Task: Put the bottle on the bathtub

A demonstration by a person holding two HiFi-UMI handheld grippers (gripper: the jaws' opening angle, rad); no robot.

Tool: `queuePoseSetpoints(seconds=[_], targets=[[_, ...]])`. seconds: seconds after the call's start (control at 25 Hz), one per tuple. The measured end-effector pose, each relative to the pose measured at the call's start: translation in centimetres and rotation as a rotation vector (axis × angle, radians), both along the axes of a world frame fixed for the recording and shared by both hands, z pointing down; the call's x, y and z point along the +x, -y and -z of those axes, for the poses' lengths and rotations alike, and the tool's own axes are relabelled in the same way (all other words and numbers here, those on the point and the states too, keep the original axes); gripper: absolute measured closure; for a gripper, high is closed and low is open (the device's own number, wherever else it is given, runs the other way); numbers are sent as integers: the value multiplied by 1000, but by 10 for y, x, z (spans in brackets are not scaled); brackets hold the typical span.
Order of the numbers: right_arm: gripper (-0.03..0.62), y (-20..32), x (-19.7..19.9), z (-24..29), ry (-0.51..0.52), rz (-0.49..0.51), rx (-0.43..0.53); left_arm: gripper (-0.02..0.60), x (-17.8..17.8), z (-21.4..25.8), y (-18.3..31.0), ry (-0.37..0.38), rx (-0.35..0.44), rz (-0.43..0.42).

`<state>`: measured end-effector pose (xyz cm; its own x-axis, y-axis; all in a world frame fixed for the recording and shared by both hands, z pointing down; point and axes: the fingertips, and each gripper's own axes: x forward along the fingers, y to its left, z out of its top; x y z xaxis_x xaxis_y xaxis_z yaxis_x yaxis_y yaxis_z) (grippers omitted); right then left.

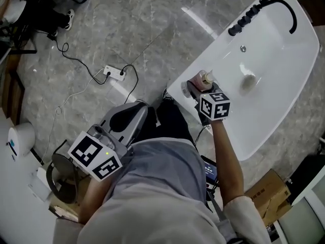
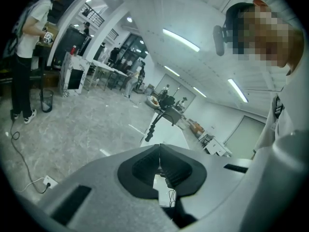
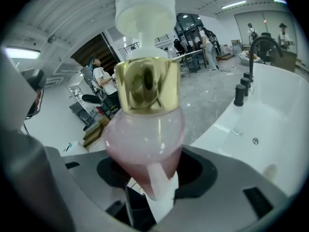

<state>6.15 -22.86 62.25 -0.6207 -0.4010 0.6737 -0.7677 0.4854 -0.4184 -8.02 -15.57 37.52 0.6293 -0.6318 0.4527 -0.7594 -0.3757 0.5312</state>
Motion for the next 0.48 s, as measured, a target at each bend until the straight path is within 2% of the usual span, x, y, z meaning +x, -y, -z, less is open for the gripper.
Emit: queuePoseSetpoints(seconds=[0.32, 0.48], targets=[[375, 20, 6, -27, -49, -95, -13, 572, -7, -5, 1, 6, -18, -18], [375, 29, 6, -39, -85, -113, -14, 572, -2, -3, 5, 92, 17, -54]])
